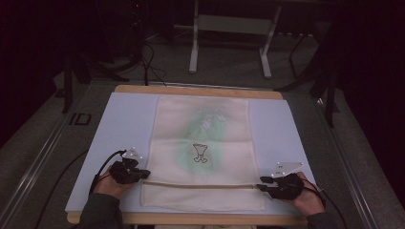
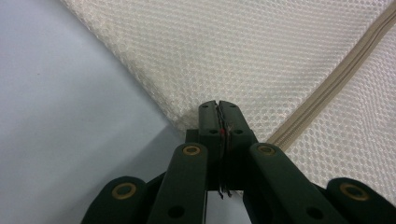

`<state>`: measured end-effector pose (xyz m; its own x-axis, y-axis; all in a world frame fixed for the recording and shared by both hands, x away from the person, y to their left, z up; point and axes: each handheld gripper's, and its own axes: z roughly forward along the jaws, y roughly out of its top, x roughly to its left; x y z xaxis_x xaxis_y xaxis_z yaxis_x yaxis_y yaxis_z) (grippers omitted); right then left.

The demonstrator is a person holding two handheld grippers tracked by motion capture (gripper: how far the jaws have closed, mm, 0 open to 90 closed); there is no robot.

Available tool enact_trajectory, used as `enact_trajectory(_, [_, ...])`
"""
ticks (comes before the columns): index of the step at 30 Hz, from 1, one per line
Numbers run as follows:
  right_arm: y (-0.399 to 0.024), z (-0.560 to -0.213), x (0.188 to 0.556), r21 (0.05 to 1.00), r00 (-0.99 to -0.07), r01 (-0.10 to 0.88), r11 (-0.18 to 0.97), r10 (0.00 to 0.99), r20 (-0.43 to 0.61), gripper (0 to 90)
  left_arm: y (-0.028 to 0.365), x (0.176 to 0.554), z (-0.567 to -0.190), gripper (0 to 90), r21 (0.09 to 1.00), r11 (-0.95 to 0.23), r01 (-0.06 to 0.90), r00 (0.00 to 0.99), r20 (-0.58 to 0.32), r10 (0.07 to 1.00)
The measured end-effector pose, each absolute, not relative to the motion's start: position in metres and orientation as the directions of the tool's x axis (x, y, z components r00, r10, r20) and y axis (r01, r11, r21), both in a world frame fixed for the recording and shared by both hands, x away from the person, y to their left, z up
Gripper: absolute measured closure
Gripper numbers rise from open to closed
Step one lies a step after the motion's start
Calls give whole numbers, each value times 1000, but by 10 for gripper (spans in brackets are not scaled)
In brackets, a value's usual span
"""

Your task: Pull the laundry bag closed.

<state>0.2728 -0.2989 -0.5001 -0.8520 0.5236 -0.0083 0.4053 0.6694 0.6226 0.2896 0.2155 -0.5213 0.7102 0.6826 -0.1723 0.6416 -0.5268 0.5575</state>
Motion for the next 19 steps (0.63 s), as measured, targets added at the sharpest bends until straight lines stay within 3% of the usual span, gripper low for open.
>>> enact_trajectory(19, [-311,-510,284,669,-751,483,564,661,-15,608,214,289,-519,849,579,-536,614,730,-158,665])
